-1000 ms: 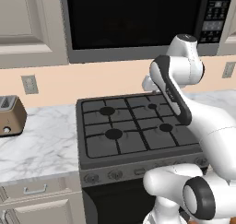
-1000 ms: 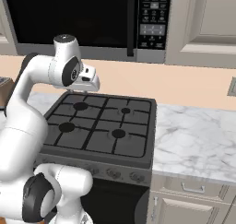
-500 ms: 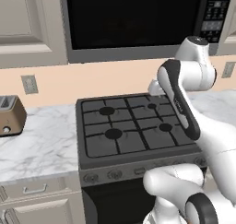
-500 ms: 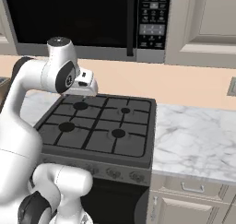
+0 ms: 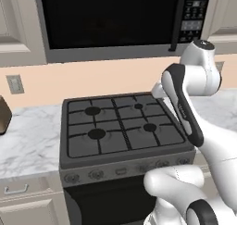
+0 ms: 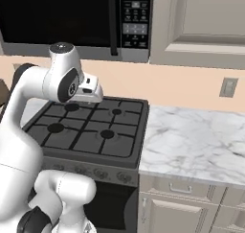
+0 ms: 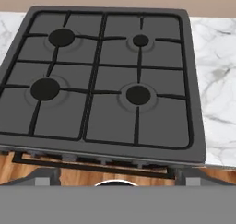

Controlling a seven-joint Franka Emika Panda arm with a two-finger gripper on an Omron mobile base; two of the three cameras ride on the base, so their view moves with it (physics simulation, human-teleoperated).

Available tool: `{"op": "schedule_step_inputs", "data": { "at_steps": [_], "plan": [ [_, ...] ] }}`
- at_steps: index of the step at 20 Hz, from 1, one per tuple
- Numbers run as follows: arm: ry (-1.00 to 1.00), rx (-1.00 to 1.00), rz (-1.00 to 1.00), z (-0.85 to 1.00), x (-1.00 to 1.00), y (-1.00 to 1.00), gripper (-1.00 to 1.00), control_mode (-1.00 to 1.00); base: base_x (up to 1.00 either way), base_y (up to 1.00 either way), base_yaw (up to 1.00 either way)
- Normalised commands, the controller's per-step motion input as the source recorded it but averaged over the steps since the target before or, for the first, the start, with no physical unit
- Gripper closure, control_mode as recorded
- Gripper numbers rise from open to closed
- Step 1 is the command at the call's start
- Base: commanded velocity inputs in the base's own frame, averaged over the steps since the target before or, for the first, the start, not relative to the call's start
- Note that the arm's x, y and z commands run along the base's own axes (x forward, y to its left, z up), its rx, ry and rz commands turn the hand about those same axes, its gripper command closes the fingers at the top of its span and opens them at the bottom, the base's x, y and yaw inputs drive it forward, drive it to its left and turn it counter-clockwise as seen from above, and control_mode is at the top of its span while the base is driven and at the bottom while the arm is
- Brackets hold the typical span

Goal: The microwave is finished heating the shrimp and cucumber. Take the bowl containing the food and place it on the dining counter.

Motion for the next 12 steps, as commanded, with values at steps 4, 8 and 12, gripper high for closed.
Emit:
{"op": "schedule_step_inputs", "data": {
  "at_steps": [4, 8, 12],
  "plan": [
    [0.0, 0.0, 0.0, 0.0, 0.0, 0.0, -1.0, 1.0, -0.13, -0.56, 0.0],
    [0.0, 0.0, -0.01, 0.0, 0.0, -0.01, -1.0, -1.0, -0.18, -0.41, 0.0],
    [0.0, 0.0, 0.0, 0.0, 0.0, 0.0, -1.0, -1.0, 0.0, 0.0, 0.0]
  ]
}}
